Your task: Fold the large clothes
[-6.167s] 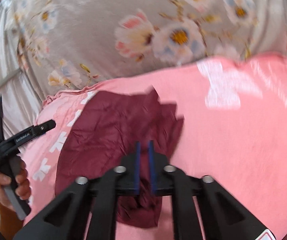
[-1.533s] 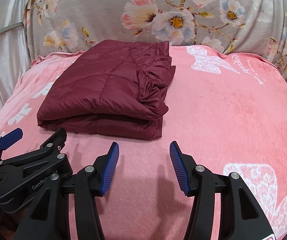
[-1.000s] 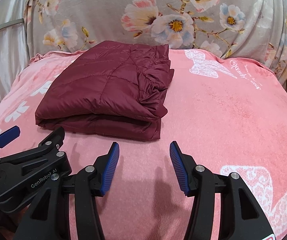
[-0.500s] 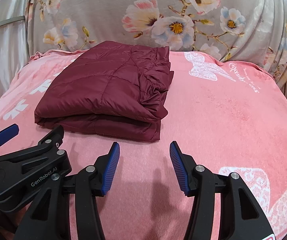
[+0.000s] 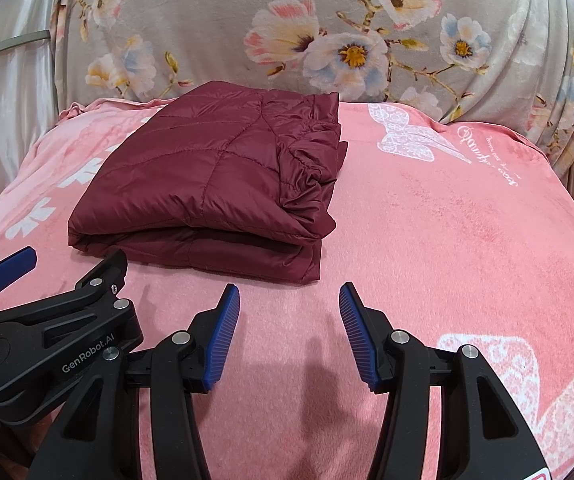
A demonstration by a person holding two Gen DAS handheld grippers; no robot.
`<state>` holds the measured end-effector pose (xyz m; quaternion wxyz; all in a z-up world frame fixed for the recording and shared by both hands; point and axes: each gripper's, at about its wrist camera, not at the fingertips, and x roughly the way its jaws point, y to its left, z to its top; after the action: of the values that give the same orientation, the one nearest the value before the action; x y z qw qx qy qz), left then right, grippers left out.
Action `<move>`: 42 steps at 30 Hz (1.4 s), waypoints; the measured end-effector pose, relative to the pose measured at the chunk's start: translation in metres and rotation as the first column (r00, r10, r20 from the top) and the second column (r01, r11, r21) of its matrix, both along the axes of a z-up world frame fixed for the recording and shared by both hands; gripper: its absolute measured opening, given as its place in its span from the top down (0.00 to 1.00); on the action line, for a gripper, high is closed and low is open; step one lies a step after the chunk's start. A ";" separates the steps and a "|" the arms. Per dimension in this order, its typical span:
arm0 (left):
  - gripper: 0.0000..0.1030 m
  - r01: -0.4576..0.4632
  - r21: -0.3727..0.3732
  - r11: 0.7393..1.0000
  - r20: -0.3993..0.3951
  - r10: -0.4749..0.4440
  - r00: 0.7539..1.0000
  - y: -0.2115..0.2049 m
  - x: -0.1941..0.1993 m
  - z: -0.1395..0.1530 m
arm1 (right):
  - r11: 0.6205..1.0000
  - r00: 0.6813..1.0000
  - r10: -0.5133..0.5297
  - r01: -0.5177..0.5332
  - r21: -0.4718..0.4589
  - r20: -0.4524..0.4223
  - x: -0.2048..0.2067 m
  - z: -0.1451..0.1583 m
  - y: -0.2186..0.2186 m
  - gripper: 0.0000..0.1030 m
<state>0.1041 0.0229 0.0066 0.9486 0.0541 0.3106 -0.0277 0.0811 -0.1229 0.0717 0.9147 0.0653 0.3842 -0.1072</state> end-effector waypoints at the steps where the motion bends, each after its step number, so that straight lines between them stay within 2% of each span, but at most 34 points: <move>1: 0.07 0.000 0.000 1.000 0.000 0.000 1.000 0.000 0.000 0.000 | 1.000 1.000 0.000 0.000 0.000 0.000 0.000 0.000 0.000 0.49; 37: 0.11 -0.004 0.000 1.000 0.001 0.004 1.000 -0.001 -0.002 0.001 | 1.000 1.000 0.006 -0.006 -0.009 -0.003 0.001 0.001 0.002 0.49; 42: 0.15 -0.005 0.008 1.000 0.000 0.005 1.000 -0.001 -0.001 0.001 | 1.000 1.000 0.010 -0.010 -0.018 -0.003 0.001 0.000 0.000 0.49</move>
<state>0.1029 0.0219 0.0075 0.9484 0.0571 0.3109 -0.0240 0.0818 -0.1228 0.0721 0.9152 0.0549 0.3850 -0.1061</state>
